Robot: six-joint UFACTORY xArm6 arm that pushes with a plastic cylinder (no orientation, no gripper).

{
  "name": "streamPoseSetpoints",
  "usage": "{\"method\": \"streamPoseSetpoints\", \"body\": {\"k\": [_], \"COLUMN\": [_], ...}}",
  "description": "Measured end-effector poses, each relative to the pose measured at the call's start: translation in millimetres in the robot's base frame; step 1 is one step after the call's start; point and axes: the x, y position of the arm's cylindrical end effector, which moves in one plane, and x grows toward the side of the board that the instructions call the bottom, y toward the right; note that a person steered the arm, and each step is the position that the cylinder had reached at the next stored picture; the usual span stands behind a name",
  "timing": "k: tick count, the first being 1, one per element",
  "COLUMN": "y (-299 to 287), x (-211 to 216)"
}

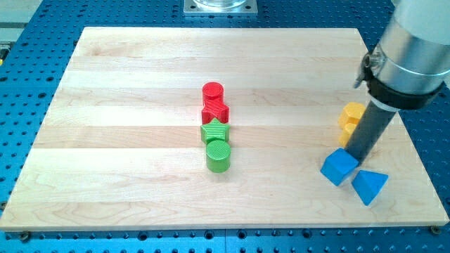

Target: Push the cube below to the triangle

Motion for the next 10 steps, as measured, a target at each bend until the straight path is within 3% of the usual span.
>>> {"method": "streamPoseSetpoints", "body": {"k": [5, 7, 10], "y": [-17, -17, 31], "x": [-25, 14, -13]}}
